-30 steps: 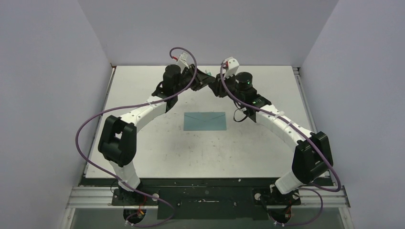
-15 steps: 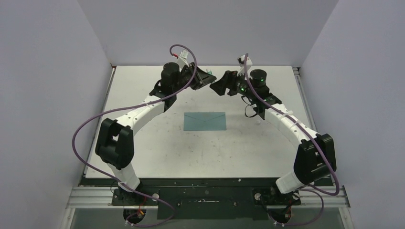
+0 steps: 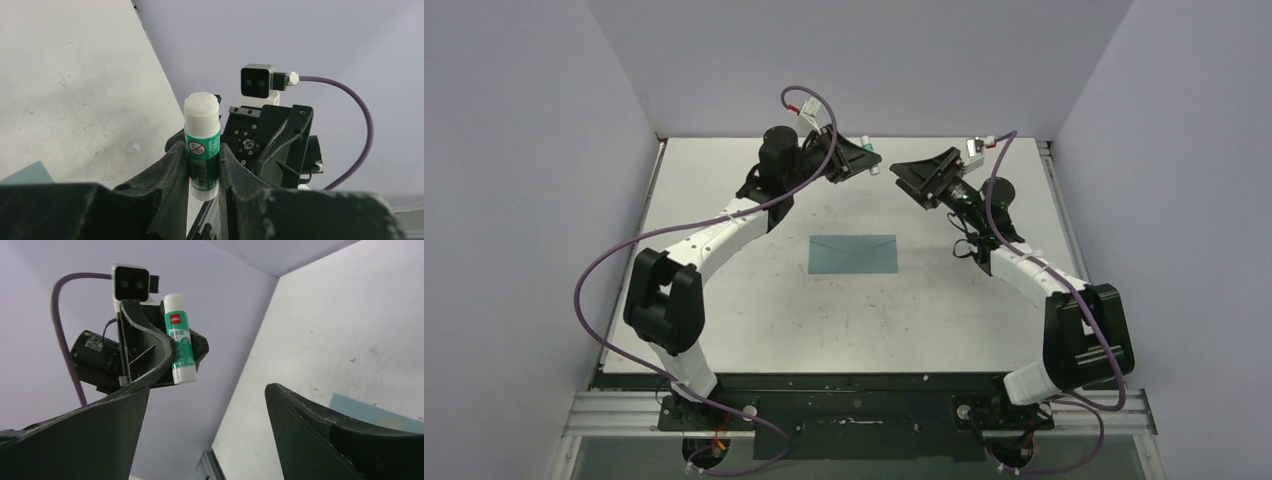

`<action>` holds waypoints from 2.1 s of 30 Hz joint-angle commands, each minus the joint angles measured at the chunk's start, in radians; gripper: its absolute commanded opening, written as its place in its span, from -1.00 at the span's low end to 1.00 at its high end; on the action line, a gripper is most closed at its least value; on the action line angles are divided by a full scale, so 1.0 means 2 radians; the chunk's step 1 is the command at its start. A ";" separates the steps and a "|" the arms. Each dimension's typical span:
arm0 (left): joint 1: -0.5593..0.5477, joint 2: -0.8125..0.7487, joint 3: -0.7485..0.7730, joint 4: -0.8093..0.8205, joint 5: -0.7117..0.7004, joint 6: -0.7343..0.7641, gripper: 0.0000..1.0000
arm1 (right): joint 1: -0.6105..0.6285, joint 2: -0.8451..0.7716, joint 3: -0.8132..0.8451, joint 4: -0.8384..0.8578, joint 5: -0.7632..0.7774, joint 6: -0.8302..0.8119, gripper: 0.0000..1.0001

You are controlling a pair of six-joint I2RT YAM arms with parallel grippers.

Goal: Place the letter into the envelope and seal it

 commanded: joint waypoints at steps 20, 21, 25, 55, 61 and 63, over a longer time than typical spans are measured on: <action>-0.005 -0.009 0.020 0.072 0.012 -0.048 -1.00 | 0.029 0.127 0.061 0.296 -0.042 0.186 -0.32; -0.006 -0.009 0.020 0.072 0.011 -0.048 -1.00 | 0.030 0.131 0.063 0.295 -0.044 0.185 -0.39; -0.006 -0.010 0.018 0.069 0.004 -0.045 -1.00 | 0.033 0.135 0.072 0.277 -0.052 0.166 -0.58; 0.019 -0.057 -0.018 0.071 0.006 0.037 -1.00 | -0.024 0.015 0.096 0.113 -0.104 -0.043 0.71; 0.020 -0.068 -0.022 0.115 0.063 0.095 -1.00 | -0.032 0.049 0.055 0.316 -0.120 0.125 0.71; 0.020 -0.071 -0.022 0.122 0.070 0.103 -1.00 | -0.025 0.060 0.053 0.348 -0.120 0.148 0.70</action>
